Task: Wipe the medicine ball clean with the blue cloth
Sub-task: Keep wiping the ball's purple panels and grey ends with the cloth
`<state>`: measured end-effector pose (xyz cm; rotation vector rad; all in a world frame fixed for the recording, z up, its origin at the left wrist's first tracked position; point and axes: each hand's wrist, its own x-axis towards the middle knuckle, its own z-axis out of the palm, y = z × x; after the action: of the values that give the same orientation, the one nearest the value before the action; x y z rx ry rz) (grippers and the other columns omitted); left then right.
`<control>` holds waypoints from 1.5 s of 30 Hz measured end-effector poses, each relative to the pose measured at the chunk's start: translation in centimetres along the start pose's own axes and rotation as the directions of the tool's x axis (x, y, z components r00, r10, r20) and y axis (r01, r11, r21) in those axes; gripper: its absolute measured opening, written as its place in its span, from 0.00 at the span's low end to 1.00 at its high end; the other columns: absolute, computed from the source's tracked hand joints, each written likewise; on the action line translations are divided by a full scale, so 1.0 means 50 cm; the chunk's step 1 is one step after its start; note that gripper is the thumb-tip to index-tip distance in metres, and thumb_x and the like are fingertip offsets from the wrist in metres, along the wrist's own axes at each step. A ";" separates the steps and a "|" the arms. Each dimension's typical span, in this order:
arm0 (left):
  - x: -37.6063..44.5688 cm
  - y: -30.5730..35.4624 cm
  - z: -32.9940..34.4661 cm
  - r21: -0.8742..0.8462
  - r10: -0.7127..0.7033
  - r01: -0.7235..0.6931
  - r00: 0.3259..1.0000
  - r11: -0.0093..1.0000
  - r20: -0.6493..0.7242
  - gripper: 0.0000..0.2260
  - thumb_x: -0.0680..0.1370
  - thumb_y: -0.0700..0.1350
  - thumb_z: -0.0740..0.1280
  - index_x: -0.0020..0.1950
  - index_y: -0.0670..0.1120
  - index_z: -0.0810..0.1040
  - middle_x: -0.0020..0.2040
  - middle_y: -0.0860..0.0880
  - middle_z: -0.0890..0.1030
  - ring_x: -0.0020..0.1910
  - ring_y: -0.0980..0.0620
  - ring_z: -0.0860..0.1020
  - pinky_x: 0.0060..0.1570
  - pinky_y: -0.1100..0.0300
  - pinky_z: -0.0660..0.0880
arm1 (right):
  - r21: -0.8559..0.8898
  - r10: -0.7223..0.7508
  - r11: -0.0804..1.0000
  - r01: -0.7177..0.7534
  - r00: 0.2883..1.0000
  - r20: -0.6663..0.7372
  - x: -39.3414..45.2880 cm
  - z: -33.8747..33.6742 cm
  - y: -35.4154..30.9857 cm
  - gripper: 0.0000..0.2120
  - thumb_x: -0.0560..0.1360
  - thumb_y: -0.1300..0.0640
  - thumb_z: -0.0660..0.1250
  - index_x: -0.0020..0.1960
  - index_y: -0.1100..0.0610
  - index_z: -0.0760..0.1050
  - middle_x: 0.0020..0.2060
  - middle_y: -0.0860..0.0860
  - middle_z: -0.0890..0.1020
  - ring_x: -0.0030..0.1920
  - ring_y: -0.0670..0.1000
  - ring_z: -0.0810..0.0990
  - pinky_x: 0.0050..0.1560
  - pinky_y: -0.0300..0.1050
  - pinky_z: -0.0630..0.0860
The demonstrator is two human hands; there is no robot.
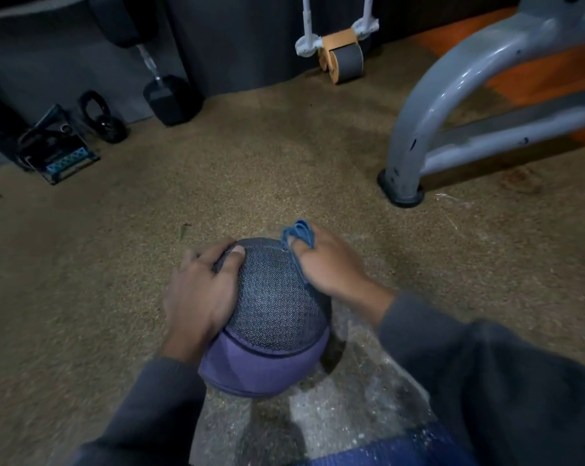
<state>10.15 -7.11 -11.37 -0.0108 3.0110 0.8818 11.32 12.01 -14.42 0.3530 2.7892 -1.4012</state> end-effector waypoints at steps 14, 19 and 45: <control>-0.002 0.011 0.013 -0.046 -0.172 0.168 0.978 0.985 -0.115 0.22 0.74 0.65 0.55 0.65 0.64 0.76 0.66 0.45 0.76 0.65 0.39 0.74 0.66 0.47 0.69 | -0.052 -0.096 0.995 0.087 0.969 -0.229 -0.067 0.027 -0.022 0.22 0.77 0.44 0.57 0.71 0.43 0.67 0.67 0.48 0.72 0.64 0.57 0.71 0.64 0.53 0.69; -0.004 0.010 0.016 -0.121 -0.217 0.202 0.969 0.972 -0.121 0.24 0.72 0.66 0.54 0.64 0.62 0.77 0.64 0.50 0.79 0.63 0.43 0.77 0.63 0.48 0.72 | -0.319 -0.434 0.879 0.354 0.872 -0.228 -0.213 0.073 -0.039 0.32 0.69 0.40 0.58 0.73 0.43 0.64 0.72 0.50 0.68 0.62 0.59 0.71 0.56 0.57 0.71; -0.005 0.010 -0.002 -0.170 -0.249 0.228 0.962 0.959 -0.114 0.15 0.80 0.58 0.60 0.63 0.58 0.79 0.63 0.49 0.81 0.63 0.44 0.77 0.58 0.54 0.69 | -0.260 -0.459 0.877 0.405 0.866 -0.198 -0.207 0.080 -0.076 0.29 0.69 0.42 0.60 0.70 0.40 0.65 0.71 0.48 0.68 0.62 0.56 0.69 0.55 0.55 0.70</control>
<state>10.41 -6.75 -11.03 -0.4432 2.9612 1.1259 20.27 4.58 -12.77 -0.1262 3.3506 -1.1612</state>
